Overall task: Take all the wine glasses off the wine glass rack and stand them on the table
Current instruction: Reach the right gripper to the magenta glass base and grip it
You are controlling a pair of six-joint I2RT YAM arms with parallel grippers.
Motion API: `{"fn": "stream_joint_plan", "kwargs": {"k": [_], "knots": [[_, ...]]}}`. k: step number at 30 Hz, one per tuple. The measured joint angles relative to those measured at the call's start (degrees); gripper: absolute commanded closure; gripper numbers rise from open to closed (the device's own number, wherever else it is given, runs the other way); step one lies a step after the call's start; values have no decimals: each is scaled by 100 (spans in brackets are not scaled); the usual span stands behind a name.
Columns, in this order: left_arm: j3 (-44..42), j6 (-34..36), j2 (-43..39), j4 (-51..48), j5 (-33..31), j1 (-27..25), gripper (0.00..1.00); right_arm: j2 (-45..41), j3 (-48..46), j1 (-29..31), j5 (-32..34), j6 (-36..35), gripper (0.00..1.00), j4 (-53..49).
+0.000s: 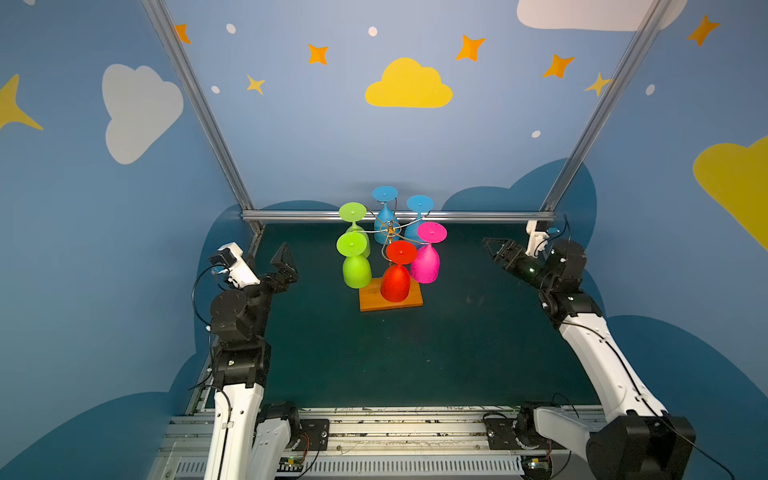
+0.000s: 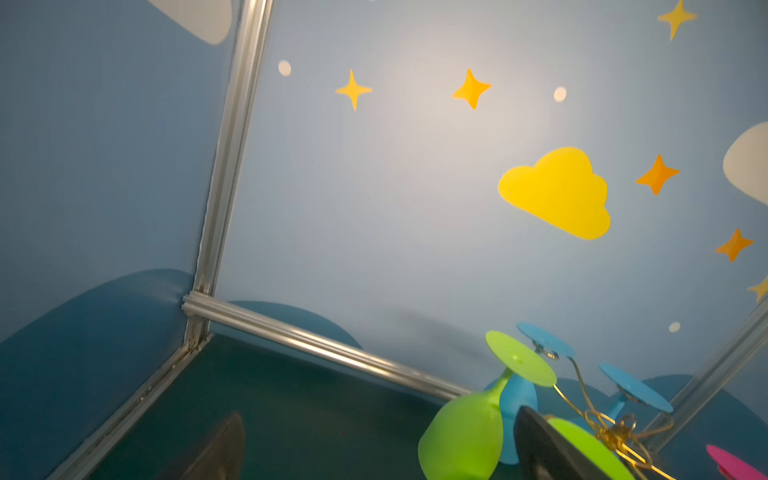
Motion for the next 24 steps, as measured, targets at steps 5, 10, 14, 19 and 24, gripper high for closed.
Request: {"fn": "stream_joint_plan", "kwargs": {"k": [5,10,14,19,24], "knots": [[-188,9,131,-289,455,181,1,201,466,378,-575,358,33,-79],[-258,-90,66,-356,713,343,1,632,905,702,-973,699,41,31],[-302,-199,-28,-334,826,468,1,1058,1172,920,-1165,901,43,109],[-369,-306,-63,-304,872,531,1,1456,1368,1110,-1355,1117,48,216],[-382,-378,-63,-295,896,551,1,1657,1515,1228,-1445,1307,57,354]]}}
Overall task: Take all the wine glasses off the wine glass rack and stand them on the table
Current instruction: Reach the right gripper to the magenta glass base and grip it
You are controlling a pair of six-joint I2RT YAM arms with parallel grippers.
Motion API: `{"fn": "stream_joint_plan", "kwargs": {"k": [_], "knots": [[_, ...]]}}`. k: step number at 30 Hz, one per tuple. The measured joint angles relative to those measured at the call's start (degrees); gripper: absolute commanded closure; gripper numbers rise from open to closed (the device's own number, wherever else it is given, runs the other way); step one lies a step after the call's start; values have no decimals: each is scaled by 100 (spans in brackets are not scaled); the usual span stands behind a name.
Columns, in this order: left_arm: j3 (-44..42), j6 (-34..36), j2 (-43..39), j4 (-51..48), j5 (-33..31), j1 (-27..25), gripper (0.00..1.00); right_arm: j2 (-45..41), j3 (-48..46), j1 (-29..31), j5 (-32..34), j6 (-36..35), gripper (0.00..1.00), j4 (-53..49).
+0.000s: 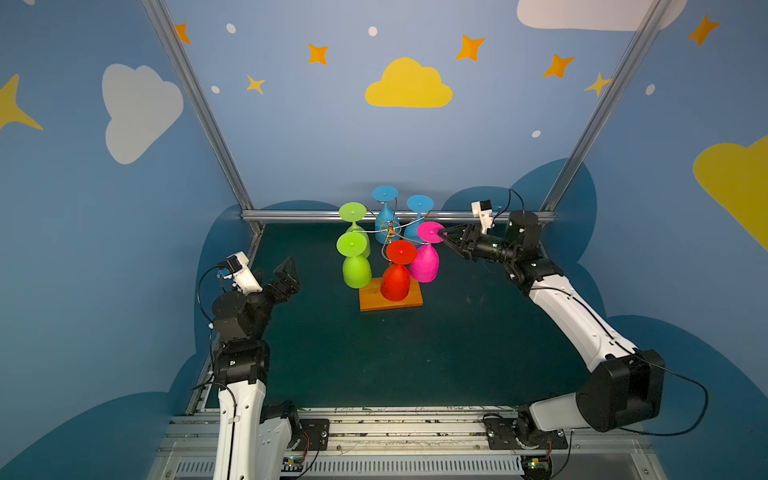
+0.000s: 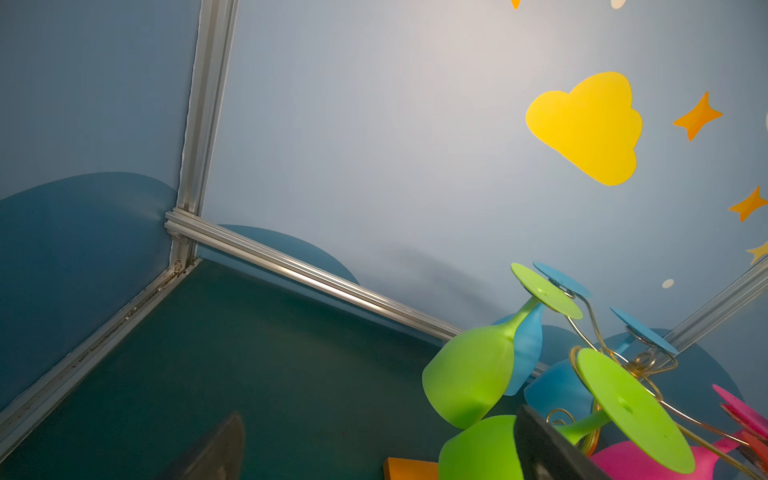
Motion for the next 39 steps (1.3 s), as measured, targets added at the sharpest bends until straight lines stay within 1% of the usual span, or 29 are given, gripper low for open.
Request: {"fn": "stream_joint_plan", "kwargs": {"k": [1,5,6,11,19,28,39], "knots": [[0,-22,0,0,7,2,0,15,9,9,-15,52,60,48],[0,-66,-2,2,37,24,1,101,68,24,-79,262,76,260],[0,-72,0,2,37,33,1,120,74,24,-92,295,79,299],[-13,-87,-13,7,37,44,1,184,79,35,-136,503,89,431],[-94,-131,-39,28,35,63,1,195,79,35,-254,874,100,750],[-101,-216,-96,39,35,63,1,164,74,35,-280,1108,100,826],[-101,-232,-116,39,28,63,1,-240,-129,42,-267,1113,100,741]]}}
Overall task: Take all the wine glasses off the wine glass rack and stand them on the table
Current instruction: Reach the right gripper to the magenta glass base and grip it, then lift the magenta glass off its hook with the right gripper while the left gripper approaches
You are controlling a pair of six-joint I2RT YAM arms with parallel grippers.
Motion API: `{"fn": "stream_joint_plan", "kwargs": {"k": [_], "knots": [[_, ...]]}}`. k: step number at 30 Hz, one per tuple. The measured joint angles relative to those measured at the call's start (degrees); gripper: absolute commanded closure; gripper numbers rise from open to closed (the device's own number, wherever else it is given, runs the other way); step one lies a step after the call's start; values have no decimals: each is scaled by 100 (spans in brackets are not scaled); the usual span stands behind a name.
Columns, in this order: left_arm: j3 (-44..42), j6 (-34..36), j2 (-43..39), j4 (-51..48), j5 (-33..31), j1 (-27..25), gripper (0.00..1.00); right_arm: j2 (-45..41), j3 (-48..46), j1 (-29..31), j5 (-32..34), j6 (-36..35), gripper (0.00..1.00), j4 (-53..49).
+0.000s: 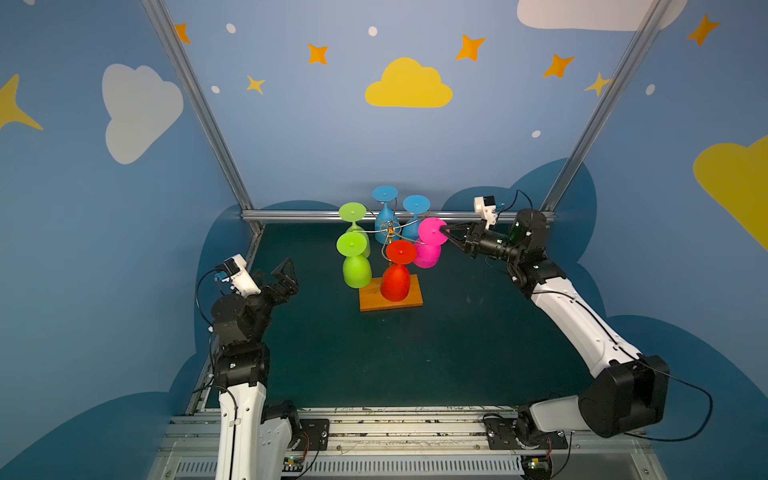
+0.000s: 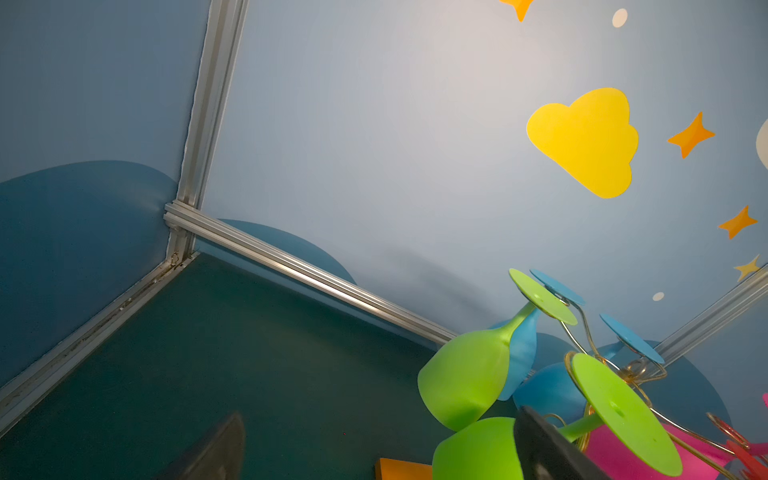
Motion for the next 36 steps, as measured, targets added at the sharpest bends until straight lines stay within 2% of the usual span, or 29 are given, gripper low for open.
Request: {"fn": "stream_joint_plan", "kwargs": {"k": [18,36], "knots": [[-59,-7,-140,0,-76,0,1,-120,-105,389,219,-243,100,-286],[-63,-26,-184,0,-103,0,1,667,715,551,264,-83,100,-127]]}}
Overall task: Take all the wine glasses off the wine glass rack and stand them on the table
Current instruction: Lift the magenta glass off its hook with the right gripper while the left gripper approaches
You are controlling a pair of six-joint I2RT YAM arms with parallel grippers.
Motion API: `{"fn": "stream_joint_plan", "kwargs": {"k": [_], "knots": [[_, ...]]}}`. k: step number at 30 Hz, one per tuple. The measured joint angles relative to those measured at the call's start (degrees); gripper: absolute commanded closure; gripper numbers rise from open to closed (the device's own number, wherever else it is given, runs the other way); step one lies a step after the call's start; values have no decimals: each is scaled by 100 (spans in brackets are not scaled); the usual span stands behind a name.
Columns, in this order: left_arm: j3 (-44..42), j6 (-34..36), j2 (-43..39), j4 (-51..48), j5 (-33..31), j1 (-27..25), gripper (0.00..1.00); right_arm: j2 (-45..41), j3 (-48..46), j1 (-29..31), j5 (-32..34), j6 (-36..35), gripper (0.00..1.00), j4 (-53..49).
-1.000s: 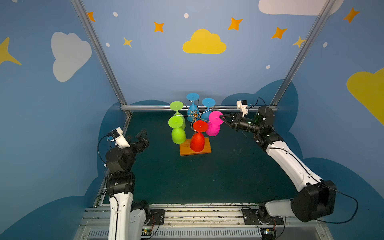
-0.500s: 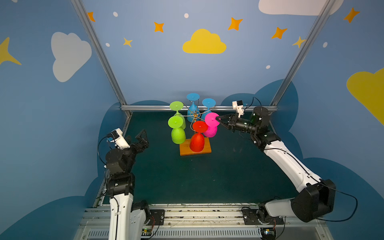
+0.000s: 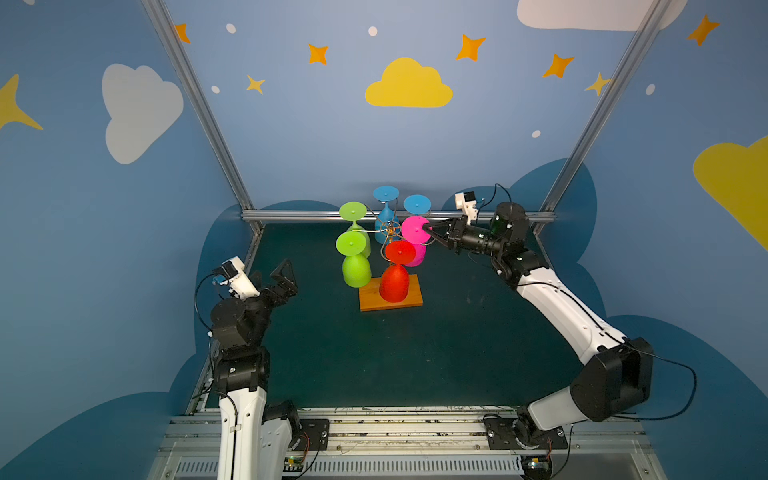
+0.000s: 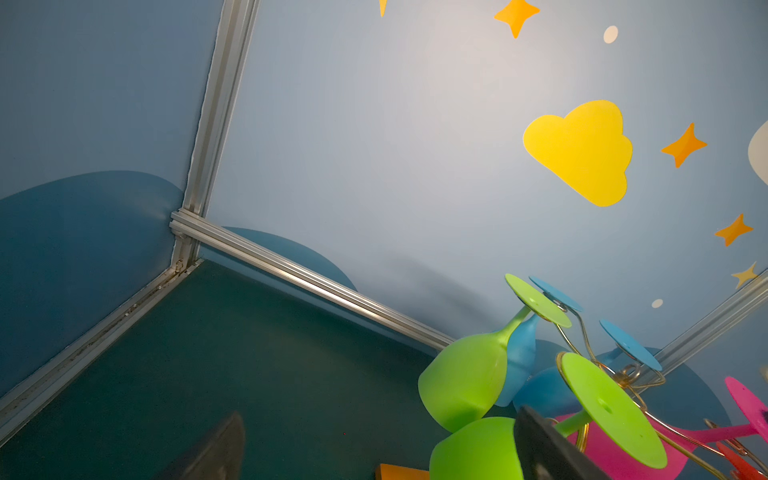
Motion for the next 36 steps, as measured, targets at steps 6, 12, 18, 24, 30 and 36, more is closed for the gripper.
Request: {"fn": "stream_joint_plan", "kwargs": {"k": [6,12,18,24,30,36], "knots": [[-2,0,0,0,-2,0,1,175,28,-122,87,234,100,245],[-2,0,0,0,-4,0,1,229,-22,-400,138,560,100,579],[-11,2,0,0,-11,9,1,216,-348,-660,138,852,100,946],[-11,2,0,0,-26,15,1,-90,-769,-881,146,876,100,938],[-11,2,0,28,7,37,1,-748,-1217,-1126,177,721,100,815],[70,-20,111,245,501,33,3,-1648,-1443,-1432,450,94,100,87]]}}
